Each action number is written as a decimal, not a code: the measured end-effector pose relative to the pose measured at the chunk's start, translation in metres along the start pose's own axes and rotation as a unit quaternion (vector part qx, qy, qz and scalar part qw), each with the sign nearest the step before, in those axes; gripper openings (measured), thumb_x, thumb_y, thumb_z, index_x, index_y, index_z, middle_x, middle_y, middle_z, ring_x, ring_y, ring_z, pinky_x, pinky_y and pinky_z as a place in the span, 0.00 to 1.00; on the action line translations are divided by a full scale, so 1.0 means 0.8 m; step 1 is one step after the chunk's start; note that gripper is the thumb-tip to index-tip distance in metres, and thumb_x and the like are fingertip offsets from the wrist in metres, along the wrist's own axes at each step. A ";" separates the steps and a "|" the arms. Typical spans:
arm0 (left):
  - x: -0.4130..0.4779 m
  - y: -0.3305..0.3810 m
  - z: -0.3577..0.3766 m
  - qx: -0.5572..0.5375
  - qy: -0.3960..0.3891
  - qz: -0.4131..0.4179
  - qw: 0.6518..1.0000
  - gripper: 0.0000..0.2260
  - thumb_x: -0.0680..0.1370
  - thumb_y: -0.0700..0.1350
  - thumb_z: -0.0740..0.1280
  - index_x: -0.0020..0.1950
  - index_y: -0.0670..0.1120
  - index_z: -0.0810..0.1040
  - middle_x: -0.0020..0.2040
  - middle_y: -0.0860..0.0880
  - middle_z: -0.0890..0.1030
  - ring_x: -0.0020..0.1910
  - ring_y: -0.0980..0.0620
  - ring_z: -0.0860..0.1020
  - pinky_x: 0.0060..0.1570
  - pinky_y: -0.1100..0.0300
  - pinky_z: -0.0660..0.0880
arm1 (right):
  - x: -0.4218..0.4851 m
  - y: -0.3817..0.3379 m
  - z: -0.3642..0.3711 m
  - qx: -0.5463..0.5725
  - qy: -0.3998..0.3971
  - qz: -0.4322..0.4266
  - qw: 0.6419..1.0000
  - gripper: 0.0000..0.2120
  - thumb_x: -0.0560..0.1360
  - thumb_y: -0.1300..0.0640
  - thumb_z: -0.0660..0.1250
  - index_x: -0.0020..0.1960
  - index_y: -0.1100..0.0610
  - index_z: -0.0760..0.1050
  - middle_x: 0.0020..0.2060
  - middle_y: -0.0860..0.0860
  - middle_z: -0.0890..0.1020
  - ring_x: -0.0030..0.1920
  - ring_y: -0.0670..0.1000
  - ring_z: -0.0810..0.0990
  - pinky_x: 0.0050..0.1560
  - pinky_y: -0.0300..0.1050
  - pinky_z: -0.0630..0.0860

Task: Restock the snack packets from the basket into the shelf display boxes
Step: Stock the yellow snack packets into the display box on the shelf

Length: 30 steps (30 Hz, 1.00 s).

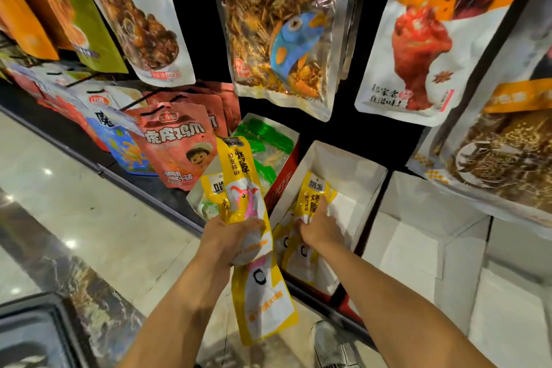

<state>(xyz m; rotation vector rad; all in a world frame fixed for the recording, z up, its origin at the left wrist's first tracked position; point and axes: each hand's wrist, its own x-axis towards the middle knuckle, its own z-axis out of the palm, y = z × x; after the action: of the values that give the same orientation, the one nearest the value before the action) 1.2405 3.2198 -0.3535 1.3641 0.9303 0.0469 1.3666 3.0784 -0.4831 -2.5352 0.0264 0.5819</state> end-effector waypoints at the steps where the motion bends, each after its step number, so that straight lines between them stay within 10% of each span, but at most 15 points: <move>1: 0.002 0.001 -0.001 0.002 0.006 0.001 1.000 0.09 0.73 0.38 0.76 0.50 0.38 0.80 0.37 0.42 0.80 0.26 0.49 0.78 0.22 0.65 0.72 | 0.002 0.000 -0.007 0.028 -0.008 0.011 1.000 0.42 0.75 0.46 0.67 0.77 0.47 0.42 0.65 0.60 0.74 0.56 0.63 0.79 0.48 0.49 0.76; 4: 0.007 0.006 -0.001 0.000 0.009 0.008 1.000 0.15 0.73 0.41 0.76 0.56 0.36 0.81 0.44 0.39 0.83 0.36 0.44 0.81 0.31 0.59 0.76 | 0.016 -0.004 -0.027 0.105 0.000 0.062 0.993 0.40 0.71 0.48 0.72 0.74 0.56 0.54 0.61 0.59 0.76 0.58 0.63 0.78 0.47 0.49 0.75; 8: 0.006 0.010 0.004 -0.009 0.009 0.010 1.000 0.15 0.73 0.41 0.76 0.58 0.37 0.81 0.44 0.39 0.84 0.36 0.44 0.81 0.34 0.58 0.76 | 0.022 -0.024 -0.028 0.260 0.015 0.088 0.962 0.17 0.74 0.60 0.64 0.61 0.60 0.66 0.52 0.61 0.81 0.32 0.57 0.82 0.27 0.40 0.73; 12: 0.003 0.007 0.002 -0.008 0.018 0.008 1.000 0.14 0.73 0.40 0.76 0.57 0.37 0.81 0.46 0.36 0.84 0.39 0.43 0.81 0.38 0.55 0.77 | 0.016 -0.025 0.000 0.280 0.071 0.066 0.955 0.20 0.78 0.57 0.65 0.67 0.59 0.66 0.58 0.61 0.79 0.58 0.63 0.78 0.53 0.50 0.75; 21: 0.005 0.007 -0.004 0.050 0.004 0.018 0.999 0.16 0.69 0.42 0.79 0.55 0.41 0.83 0.48 0.37 0.86 0.44 0.38 0.84 0.43 0.48 0.81 | -0.012 -0.029 -0.002 0.222 0.151 -0.030 0.963 0.18 0.80 0.44 0.61 0.65 0.53 0.68 0.58 0.55 0.77 0.57 0.58 0.77 0.52 0.50 0.75; 26: 0.003 0.011 -0.001 0.137 -0.064 -0.025 0.988 0.21 0.71 0.42 0.79 0.60 0.45 0.75 0.45 0.43 0.83 0.39 0.44 0.82 0.34 0.54 0.82 | -0.056 -0.083 -0.042 0.399 -0.106 -0.124 0.902 0.31 0.73 0.33 0.64 0.69 0.49 0.69 0.66 0.45 0.74 0.66 0.49 0.73 0.59 0.49 0.75; 30: -0.009 0.009 0.008 0.164 -0.129 0.000 0.978 0.15 0.70 0.44 0.80 0.51 0.41 0.81 0.41 0.42 0.86 0.35 0.49 0.82 0.40 0.56 0.82 | -0.078 -0.082 -0.060 0.415 -0.035 -0.093 0.904 0.28 0.66 0.41 0.74 0.63 0.48 0.72 0.59 0.47 0.81 0.61 0.52 0.79 0.61 0.55 0.76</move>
<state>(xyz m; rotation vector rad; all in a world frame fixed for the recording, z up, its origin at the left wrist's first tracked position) 1.2430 3.2125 -0.3441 1.6286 0.7377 -0.2892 1.3377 3.1044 -0.3883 -1.6613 0.0043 0.4520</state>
